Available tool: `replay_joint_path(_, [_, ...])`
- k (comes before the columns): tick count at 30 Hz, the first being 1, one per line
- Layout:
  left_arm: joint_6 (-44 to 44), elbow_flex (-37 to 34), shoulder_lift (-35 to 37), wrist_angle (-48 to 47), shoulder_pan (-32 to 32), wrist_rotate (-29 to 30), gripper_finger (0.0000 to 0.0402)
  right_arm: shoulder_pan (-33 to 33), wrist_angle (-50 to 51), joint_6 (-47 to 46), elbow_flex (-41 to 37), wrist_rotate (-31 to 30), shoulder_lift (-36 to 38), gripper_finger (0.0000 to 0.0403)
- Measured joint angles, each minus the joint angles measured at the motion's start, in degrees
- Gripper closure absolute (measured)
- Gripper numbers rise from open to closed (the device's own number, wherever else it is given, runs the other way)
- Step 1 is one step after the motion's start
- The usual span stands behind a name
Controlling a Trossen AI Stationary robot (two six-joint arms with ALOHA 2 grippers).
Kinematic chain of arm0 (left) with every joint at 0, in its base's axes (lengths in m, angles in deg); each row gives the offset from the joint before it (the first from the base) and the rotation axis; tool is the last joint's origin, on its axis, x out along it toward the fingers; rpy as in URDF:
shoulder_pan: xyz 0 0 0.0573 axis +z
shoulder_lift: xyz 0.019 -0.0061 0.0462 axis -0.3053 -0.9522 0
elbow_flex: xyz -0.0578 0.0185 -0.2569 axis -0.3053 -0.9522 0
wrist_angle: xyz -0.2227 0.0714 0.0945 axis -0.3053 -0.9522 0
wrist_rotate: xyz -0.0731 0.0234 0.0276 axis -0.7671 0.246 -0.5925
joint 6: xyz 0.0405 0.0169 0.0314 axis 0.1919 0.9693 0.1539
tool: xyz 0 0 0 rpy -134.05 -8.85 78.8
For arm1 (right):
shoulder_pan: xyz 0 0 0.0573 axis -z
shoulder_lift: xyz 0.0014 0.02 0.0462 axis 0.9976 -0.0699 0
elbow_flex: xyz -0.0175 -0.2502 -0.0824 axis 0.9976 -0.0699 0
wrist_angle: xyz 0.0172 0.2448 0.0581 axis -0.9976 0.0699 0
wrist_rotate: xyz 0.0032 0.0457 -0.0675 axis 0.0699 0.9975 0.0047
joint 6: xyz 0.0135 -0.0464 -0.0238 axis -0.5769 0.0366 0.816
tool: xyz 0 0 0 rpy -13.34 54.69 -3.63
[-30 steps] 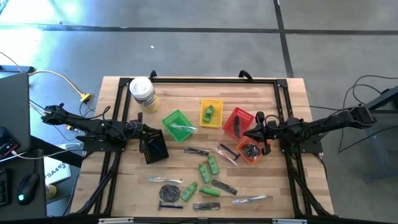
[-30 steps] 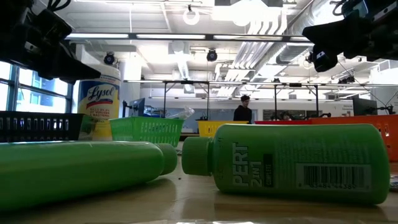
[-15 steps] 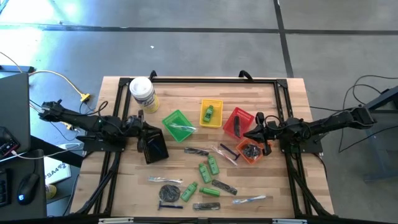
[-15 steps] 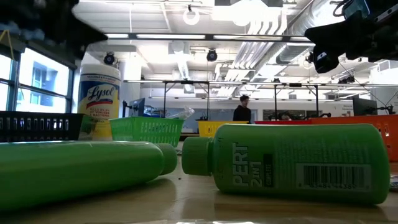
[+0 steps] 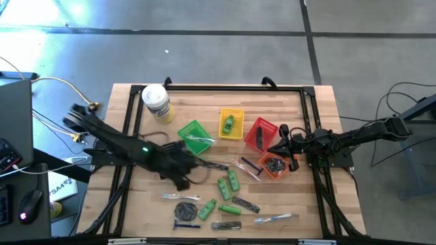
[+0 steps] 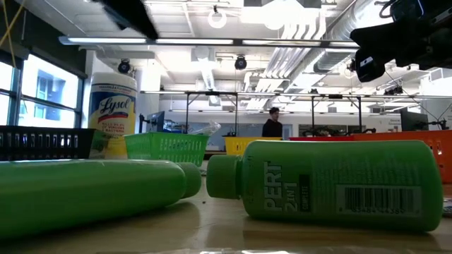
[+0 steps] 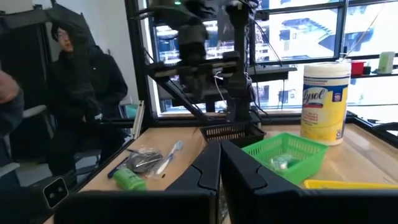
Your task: Pick & Place Travel size toiletries
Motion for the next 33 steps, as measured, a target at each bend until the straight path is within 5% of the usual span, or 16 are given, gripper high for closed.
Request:
replay_joint_path(7, [14.5,15.8,-15.1,-3.3,2.6,-10.0,0.0366,0.0,-0.4,0.2,0.0,-0.1,0.0,0.0399])
replay_joint_path(15, [31.9,24.4,-24.3,-3.9,6.5,-19.8,0.0260,0.0,-0.2,-0.2,0.0,0.1,0.0,0.0399])
replay_joint_path(21, [47.0,25.3,-28.5,-3.0,7.8,-20.0,0.0198,0.0,0.4,-0.4,0.0,0.2,0.0,0.0399])
replay_joint_path(33, [63.9,25.2,-34.5,1.8,7.8,-26.6,0.0190,0.0,2.6,-0.5,0.0,0.2,-0.2,0.0399])
